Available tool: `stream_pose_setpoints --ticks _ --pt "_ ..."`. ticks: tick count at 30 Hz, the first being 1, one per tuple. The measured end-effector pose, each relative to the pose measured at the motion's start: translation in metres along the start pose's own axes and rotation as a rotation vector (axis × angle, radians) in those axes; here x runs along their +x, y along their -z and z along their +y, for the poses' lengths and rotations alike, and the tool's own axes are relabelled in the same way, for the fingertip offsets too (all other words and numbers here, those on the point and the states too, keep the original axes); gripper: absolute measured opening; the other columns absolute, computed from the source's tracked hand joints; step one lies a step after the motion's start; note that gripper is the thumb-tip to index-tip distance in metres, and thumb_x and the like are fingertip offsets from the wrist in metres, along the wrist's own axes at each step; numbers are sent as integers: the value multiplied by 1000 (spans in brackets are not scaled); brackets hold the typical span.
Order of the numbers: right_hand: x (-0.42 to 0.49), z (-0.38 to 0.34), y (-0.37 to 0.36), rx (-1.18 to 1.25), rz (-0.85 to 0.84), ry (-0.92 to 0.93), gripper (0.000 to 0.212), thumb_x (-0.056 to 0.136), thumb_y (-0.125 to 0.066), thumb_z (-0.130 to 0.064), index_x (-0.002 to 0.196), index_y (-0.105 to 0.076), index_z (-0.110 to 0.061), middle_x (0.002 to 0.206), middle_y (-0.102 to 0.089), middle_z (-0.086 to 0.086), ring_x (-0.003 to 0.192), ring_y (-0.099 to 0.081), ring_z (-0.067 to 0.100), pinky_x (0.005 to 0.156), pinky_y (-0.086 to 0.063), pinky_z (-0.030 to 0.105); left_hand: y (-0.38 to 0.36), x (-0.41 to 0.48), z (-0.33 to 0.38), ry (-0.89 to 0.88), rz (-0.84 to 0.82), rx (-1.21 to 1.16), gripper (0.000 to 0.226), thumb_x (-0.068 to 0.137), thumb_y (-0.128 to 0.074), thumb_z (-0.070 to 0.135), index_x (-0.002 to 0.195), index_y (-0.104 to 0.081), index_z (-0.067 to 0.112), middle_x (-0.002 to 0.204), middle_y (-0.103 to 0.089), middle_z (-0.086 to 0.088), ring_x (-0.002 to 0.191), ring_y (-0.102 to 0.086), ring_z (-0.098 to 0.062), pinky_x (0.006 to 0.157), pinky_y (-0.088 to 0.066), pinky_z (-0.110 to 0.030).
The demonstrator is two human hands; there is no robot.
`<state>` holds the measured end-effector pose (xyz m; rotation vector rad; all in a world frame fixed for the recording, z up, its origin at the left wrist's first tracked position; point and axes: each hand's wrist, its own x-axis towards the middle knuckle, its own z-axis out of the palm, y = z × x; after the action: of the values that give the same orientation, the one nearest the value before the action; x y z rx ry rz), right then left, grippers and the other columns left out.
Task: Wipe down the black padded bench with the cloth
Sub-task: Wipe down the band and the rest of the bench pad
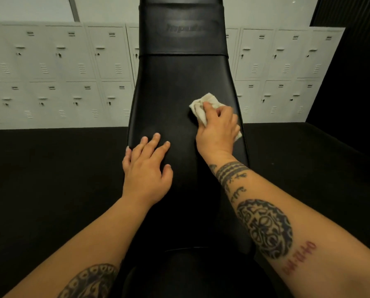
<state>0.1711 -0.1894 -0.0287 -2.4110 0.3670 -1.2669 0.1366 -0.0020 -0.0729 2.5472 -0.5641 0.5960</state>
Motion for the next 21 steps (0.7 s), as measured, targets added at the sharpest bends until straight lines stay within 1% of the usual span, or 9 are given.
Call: stream_pose_setpoints --ticks 2,3,6,8,11,13,16,19,21 --pt "2 -14 -5 7 -46 122 49 88 -60 -28 136 -55 -31 116 -47 6 101 -43 28 89 -37 45 6 4 1 65 40 -145 62 96 -53 25 155 -37 35 164 -33 10 153 -21 -13 125 -11 -52" --pt "-1 -18 -6 9 -83 214 49 86 -59 -26 135 -56 -31 114 -48 5 98 -43 28 86 -38 45 9 6 0 112 81 -241 66 96 -52 23 158 -31 34 160 -38 10 148 -31 -11 123 -17 -52" --pt "-28 -16 -4 60 -226 491 49 84 -59 -22 132 -60 -32 107 -48 2 93 -43 27 81 -36 40 15 12 0 213 259 -483 74 97 -48 28 161 -12 35 160 -36 17 132 -49 -5 116 -34 -56" --pt "-58 -2 1 89 -316 637 50 84 -58 -23 133 -61 -33 106 -49 1 93 -44 26 79 -35 39 16 16 4 249 351 -512 71 97 -44 34 161 -13 35 163 -30 15 134 -48 -8 115 -36 -58" --pt "-95 34 12 99 -332 730 47 85 -66 -22 130 -64 -34 104 -51 1 93 -48 26 80 -38 39 15 22 13 239 387 -461 65 101 -41 32 162 -19 26 166 -29 4 150 -31 -18 121 -25 -57" --pt "-100 61 20 101 -256 661 43 85 -64 -21 126 -67 -34 102 -52 0 89 -51 26 78 -41 40 11 24 15 222 314 -441 62 105 -42 28 162 -18 25 167 -27 4 153 -25 -18 124 -22 -53" --pt "-72 79 27 41 -117 408 48 79 -60 -20 123 -67 -37 101 -51 0 84 -49 28 73 -43 42 8 23 10 238 204 -370 64 106 -39 34 163 -11 29 168 -24 5 154 -24 -22 123 -24 -54" --pt "-23 53 18 -6 -13 149 53 78 -62 -15 126 -65 -37 105 -49 5 89 -45 31 78 -37 40 13 23 6 219 182 -369 67 105 -36 39 163 -3 30 170 -17 6 152 -27 -18 121 -30 -52" --pt "13 22 7 24 16 16 50 83 -61 -16 128 -63 -37 111 -49 5 97 -45 31 84 -33 39 16 23 5 195 171 -360 67 106 -32 41 163 1 30 171 -10 6 152 -27 -14 118 -31 -41"
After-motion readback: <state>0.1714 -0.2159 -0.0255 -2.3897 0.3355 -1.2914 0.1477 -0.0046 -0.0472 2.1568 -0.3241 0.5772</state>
